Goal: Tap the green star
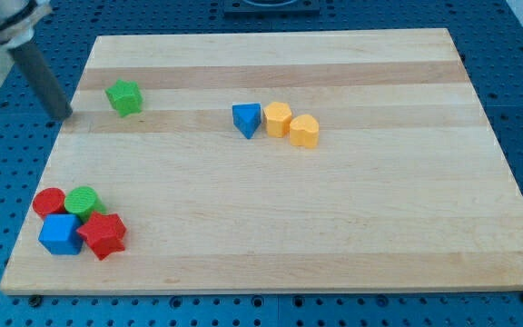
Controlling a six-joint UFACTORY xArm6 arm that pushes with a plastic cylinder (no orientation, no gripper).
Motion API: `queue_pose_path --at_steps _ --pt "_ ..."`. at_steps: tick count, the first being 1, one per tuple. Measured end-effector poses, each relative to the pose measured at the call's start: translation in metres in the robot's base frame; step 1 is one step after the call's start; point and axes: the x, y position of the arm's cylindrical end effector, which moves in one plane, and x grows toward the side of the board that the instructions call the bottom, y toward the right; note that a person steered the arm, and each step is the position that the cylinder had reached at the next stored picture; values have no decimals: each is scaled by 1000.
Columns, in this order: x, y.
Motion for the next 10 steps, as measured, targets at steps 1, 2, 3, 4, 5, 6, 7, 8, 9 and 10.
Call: queue_pose_path --at_steps 1,2,3,4,5,6,7,8,9,10 --pt "-63 9" --pt "-72 10" --pt "-72 12" --pt "-56 52" --pt "-16 107" --pt "40 146" --pt "53 144" --pt "24 124" --pt "-8 123" --pt "-24 105"
